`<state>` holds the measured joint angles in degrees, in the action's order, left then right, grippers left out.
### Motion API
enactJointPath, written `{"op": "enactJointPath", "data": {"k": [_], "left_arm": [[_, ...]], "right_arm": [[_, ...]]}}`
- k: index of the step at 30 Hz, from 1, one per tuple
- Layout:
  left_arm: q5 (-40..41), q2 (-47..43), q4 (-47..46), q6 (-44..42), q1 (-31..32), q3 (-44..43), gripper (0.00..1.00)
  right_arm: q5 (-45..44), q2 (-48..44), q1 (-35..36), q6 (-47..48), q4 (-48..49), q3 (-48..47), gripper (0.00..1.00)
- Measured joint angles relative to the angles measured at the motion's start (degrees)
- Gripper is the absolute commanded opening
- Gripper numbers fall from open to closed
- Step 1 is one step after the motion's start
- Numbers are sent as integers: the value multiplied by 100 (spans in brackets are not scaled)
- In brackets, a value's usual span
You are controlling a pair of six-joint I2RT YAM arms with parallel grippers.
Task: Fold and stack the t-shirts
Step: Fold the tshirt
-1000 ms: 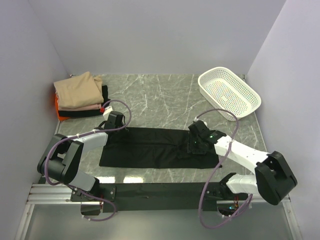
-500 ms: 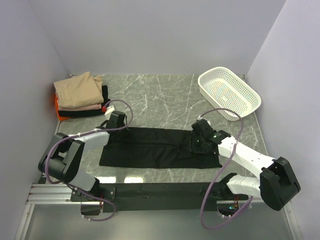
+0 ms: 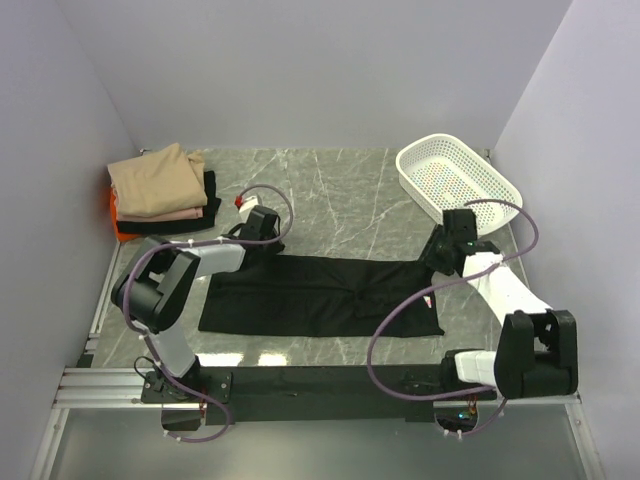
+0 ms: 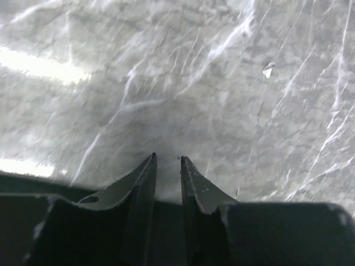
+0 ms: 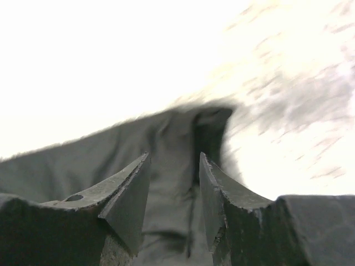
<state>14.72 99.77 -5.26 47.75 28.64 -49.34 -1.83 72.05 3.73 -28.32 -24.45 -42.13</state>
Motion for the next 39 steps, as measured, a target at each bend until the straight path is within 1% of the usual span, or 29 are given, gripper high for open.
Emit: {"op": "enactJointPath", "data": {"k": [6, 10, 17, 21, 25, 28, 30, 31, 34, 35, 37, 38, 39], "left_arm": [[-9, 164, -330, 17, -4, -48, 31], [7, 201, -446, 20, -4, -35, 31], [68, 61, -494, 63, -4, 129, 31], [79, -245, -140, 59, -4, 280, 31], [66, -833, 129, 63, 55, 570, 31], [13, -1217, 125, 129, 223, 750, 31], [-46, -1320, 57, 173, 354, 898, 31], [-79, -1335, 22, 208, 422, 994, 31], [-195, -1268, -9, 304, 575, 1268, 31], [-195, -1207, -68, 348, 592, 1318, 31], [-243, -1143, -234, 420, 595, 1327, 31], [-249, -1110, -304, 452, 595, 1327, 31], [-247, -1073, -378, 498, 595, 1327, 31]], "right_arm": [[284, 553, -584, 149, 293, -2, 47], [428, 763, -680, 184, 428, -2, 46], [573, 798, -684, 210, 638, -2, 45], [599, 800, -686, 227, 710, -2, 43], [599, 820, -686, 234, 734, -2, 38], [603, 868, -686, 238, 732, -2, 36], [605, 879, -688, 240, 734, -2, 34], [608, 879, -686, 243, 734, -2, 33], [621, 879, -686, 251, 739, -2, 22], [623, 883, -688, 251, 743, -2, 16], [619, 901, -688, 249, 750, -2, 10], [612, 914, -688, 251, 748, -2, 1], [592, 922, -686, 258, 745, -2, 0]]}}
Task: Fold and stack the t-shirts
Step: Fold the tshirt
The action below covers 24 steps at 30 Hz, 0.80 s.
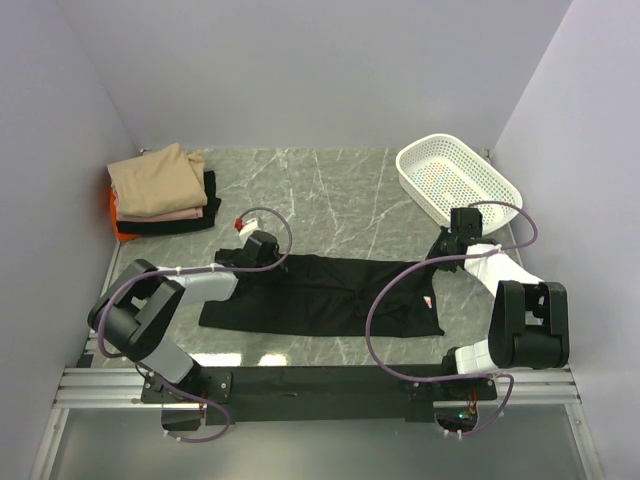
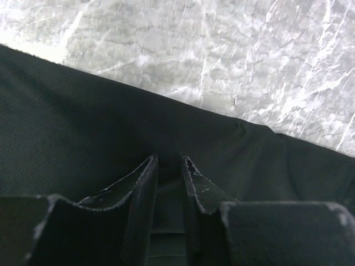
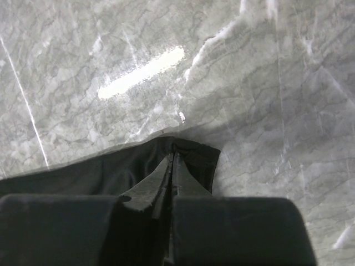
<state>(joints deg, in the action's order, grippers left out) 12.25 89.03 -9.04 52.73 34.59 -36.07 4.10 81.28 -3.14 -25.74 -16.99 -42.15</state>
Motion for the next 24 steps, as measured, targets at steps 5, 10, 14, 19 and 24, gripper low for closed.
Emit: {"op": "enactJointPath", "data": {"k": [5, 10, 14, 19, 24], "left_arm": [[111, 35, -61, 120, 2, 0, 31], [291, 15, -74, 271, 11, 44, 32], [514, -136, -83, 402, 11, 210, 32], [671, -234, -59, 461, 11, 302, 32], [664, -251, -59, 411, 13, 302, 32]], "right_arm": [[-129, 9, -2, -15, -13, 0, 0], [-286, 0, -72, -20, -22, 0, 0], [-457, -87, -127, -35, -39, 4, 0], [-636, -122, -133, -35, -52, 4, 0], [-610, -179, -122, -28, -87, 4, 0]]}}
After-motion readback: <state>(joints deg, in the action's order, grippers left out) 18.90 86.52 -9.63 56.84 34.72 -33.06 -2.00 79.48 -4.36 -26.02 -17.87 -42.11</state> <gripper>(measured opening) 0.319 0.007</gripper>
